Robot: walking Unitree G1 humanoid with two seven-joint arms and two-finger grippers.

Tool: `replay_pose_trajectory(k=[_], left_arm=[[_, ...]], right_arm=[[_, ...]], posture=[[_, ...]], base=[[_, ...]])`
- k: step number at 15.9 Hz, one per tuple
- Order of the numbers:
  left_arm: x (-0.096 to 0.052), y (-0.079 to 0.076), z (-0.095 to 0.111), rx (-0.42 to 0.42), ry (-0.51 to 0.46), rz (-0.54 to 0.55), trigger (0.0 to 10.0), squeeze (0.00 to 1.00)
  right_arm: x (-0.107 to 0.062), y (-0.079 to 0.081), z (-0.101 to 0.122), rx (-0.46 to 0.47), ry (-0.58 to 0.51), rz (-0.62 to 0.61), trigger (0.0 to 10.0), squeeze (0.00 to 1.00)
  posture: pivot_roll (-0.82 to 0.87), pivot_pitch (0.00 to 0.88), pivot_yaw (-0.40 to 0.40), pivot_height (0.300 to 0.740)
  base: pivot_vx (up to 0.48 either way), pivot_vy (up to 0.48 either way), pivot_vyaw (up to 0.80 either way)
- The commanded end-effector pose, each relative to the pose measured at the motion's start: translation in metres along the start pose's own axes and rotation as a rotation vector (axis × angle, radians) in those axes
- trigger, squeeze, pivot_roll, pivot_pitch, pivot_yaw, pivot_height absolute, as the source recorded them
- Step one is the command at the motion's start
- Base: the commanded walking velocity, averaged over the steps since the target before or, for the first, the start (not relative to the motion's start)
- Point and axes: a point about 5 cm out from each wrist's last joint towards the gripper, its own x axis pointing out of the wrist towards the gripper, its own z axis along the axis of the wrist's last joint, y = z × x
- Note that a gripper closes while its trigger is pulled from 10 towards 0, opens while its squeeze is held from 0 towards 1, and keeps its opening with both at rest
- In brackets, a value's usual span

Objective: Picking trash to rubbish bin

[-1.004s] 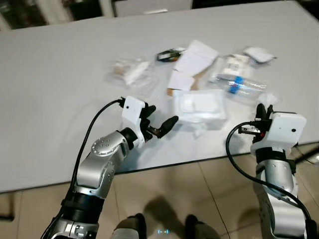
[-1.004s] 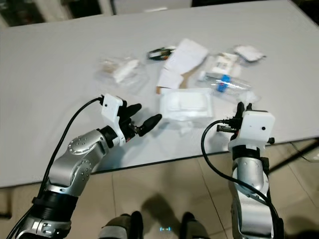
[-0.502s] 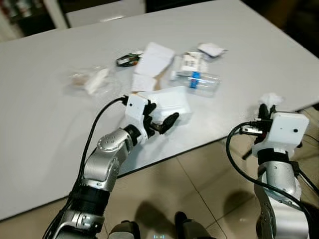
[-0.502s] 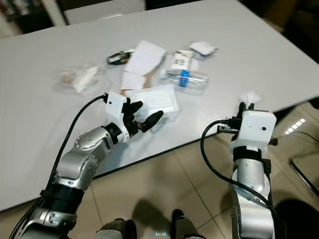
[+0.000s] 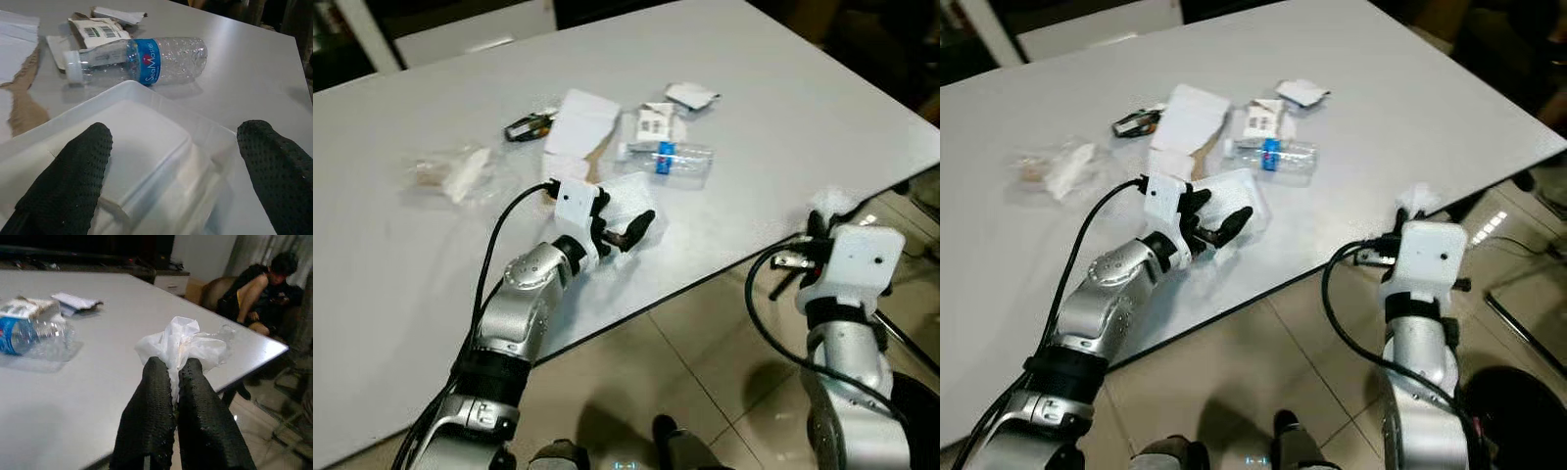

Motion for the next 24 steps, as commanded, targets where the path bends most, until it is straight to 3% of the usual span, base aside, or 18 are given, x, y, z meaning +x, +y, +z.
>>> replay_pose_trajectory(k=[1,5,12,18,24], left_arm=[[0.001,0.003,0.001,0.019,-0.002,0.013,10.0,0.0],[0.005,0.007,0.002,0.043,-0.008,0.029,10.0,0.0],[0.008,0.02,0.002,0.137,0.009,0.004,10.0,0.0],[0.01,0.028,0.001,0.277,0.034,-0.063,10.0,0.0],[0.013,0.038,0.01,0.311,0.017,-0.066,10.0,0.0]], right_arm=[[-0.004,0.001,0.002,-0.006,0.006,-0.005,10.0,0.0],[-0.009,0.005,0.0,-0.002,0.03,0.009,10.0,0.0],[-0.017,0.016,0.0,0.022,0.049,0.05,10.0,0.0],[-0.02,0.018,0.0,0.029,0.057,0.06,10.0,0.0],[-0.02,0.019,0.0,0.032,0.058,0.064,10.0,0.0]], posture=[[0.12,0.159,0.021,0.74],[0.11,0.164,0.025,0.74],[0.11,0.191,0.045,0.74],[0.11,0.195,0.048,0.74],[0.11,0.189,0.053,0.74]], base=[[0.0,0.0,-0.73],[0.0,0.0,-0.71],[0.0,0.0,0.0],[0.0,0.0,0.0],[0.0,0.0,0.0]])
